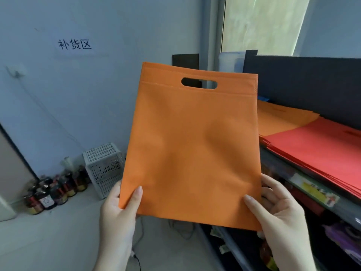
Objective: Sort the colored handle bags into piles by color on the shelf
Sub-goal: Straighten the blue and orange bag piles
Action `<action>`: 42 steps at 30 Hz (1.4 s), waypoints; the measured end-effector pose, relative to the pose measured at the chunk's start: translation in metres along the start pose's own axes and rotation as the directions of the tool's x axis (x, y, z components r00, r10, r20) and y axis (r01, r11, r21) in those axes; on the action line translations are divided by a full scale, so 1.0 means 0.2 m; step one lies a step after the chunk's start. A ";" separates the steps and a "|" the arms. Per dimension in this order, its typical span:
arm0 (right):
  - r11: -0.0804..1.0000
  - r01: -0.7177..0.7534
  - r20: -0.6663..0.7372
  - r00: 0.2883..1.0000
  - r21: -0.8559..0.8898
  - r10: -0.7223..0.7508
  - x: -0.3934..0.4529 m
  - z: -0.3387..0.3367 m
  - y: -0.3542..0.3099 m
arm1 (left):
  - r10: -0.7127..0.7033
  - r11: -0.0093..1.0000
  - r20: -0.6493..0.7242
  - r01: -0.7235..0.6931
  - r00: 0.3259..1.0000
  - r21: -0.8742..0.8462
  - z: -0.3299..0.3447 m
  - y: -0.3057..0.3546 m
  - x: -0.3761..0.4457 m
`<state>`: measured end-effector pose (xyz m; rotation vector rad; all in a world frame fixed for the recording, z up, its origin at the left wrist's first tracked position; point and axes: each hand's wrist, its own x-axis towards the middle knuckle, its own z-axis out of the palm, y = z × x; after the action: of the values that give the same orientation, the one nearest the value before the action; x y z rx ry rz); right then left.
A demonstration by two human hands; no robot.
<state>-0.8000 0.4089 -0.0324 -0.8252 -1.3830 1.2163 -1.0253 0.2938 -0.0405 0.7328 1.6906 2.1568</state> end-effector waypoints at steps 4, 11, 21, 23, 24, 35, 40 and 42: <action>0.997 0.052 0.009 0.999 -0.063 -0.051 0.35 0.12 0.10 | 0.027 0.999 0.024 -0.027 0.999 -0.023 0.13 -0.06 0.34; 0.984 0.106 -0.017 0.994 -0.146 -0.109 0.82 0.25 0.21 | 0.031 1.000 0.109 -0.031 0.994 0.004 0.34 -0.19 0.86; 0.963 0.055 -0.272 0.953 -0.263 -0.129 1.20 0.37 0.36 | -0.021 0.999 0.343 0.010 0.939 0.033 0.71 -0.40 1.45; 0.950 0.034 -0.353 0.924 -0.312 -0.149 1.27 0.39 0.36 | -0.008 0.998 0.427 -0.019 0.904 0.060 0.82 -0.43 1.59; 0.940 0.019 -0.392 0.906 -0.340 -0.160 1.30 0.40 0.36 | 0.008 0.997 0.469 -0.046 0.883 0.069 0.88 -0.44 1.66; 0.702 -0.313 -0.658 0.696 -0.640 -0.289 1.49 0.33 0.29 | 0.234 0.887 0.810 -0.459 0.538 0.048 1.53 -0.54 2.00; 0.518 -0.505 -0.703 0.637 -0.690 -0.315 1.52 0.25 0.29 | 0.158 0.832 0.906 -0.547 0.393 0.092 1.80 -0.60 1.96; 0.458 -0.563 -0.715 0.634 -0.688 -0.294 1.54 0.22 0.29 | 0.074 0.767 0.939 -0.621 0.336 0.162 1.88 -0.61 1.93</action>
<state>-0.9107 0.7041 -0.0028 -2.0001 -1.1032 -0.0357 -1.1403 0.8340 -0.0130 2.1511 1.4363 0.9239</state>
